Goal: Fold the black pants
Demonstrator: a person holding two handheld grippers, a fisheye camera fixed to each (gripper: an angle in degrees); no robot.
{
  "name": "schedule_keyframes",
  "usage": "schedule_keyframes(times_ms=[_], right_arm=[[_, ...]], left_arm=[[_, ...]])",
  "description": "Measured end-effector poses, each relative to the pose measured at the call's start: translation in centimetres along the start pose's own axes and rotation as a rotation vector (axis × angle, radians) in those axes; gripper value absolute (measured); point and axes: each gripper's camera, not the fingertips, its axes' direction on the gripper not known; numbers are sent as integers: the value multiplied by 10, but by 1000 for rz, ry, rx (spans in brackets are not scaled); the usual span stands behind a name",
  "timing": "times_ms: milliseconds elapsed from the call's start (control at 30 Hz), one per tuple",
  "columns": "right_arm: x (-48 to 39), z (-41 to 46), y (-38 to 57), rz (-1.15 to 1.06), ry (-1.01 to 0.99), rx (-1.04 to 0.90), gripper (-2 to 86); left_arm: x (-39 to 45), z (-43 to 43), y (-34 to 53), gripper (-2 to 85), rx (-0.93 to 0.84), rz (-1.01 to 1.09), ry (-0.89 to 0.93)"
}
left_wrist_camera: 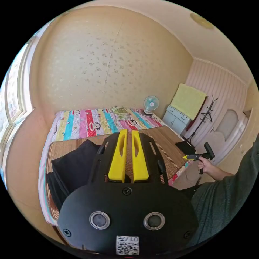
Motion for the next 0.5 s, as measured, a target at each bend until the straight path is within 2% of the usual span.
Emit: schedule_keyframes(times_ms=[67, 233, 367, 433, 500], right_arm=[[21, -22, -1, 35, -12, 9, 3], [90, -105, 3, 132, -16, 78, 3], [169, -182, 13, 296, -3, 126, 3], [196, -212, 19, 357, -1, 138, 3], [215, -242, 19, 401, 41, 118, 3]], left_arm=[[52, 44, 7, -5, -44, 80, 108], [157, 127, 36, -10, -80, 127, 195], [233, 197, 44, -8, -104, 175, 300], [250, 215, 42, -7, -79, 193, 403], [256, 220, 44, -6, -10, 156, 402]])
